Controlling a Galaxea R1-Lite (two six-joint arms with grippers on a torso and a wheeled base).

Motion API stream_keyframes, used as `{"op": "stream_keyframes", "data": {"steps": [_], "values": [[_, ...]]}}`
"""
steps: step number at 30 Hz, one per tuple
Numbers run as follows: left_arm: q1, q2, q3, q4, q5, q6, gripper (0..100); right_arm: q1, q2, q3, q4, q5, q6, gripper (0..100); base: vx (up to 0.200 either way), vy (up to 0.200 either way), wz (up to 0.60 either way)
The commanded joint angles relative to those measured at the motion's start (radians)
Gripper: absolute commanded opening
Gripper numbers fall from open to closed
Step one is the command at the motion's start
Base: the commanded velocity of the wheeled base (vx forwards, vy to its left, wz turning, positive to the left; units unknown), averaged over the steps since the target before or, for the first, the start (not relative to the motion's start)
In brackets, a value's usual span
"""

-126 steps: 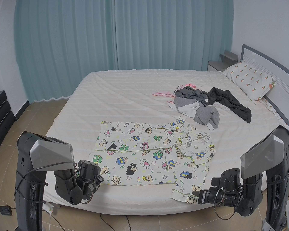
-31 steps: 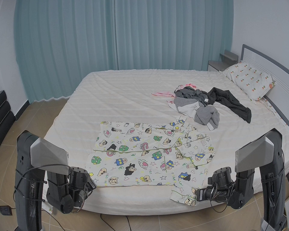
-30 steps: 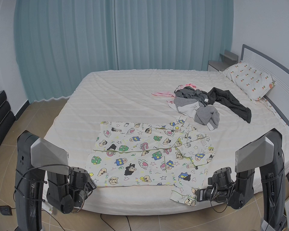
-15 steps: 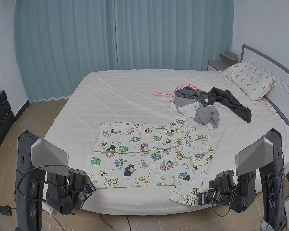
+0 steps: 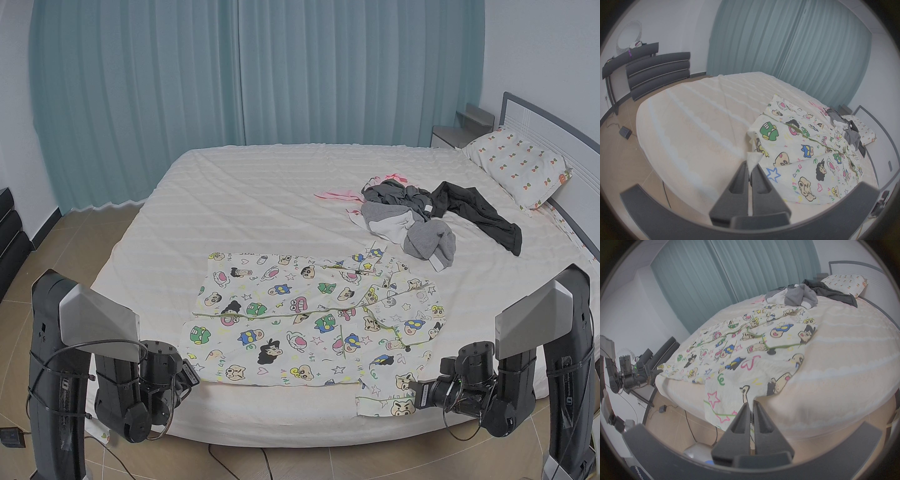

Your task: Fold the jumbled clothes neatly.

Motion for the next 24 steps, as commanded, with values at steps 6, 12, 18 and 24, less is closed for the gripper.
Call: {"op": "stream_keyframes", "data": {"steps": [6, 12, 18, 24], "values": [[0.008, -0.075, -0.057, 0.033, 0.000, 0.059, 0, -0.045, -0.063, -0.006, -0.022, 0.037, 0.008, 0, 0.000, 0.000, 0.00], [0.022, -0.140, -0.180, 0.190, 0.000, 0.081, 0, -0.050, -0.096, -0.028, -0.022, 0.058, 0.012, 0, 0.000, 0.000, 0.00], [0.022, -0.212, -0.312, 0.412, -0.001, 0.078, 0, -0.062, -0.101, -0.064, -0.022, 0.058, 0.012, 0, 0.000, 0.000, 0.00], [0.023, -0.226, -0.385, 0.512, -0.001, 0.073, 0, -0.068, -0.104, -0.090, -0.021, 0.058, 0.012, 0, 0.000, 0.000, 0.00]]}}
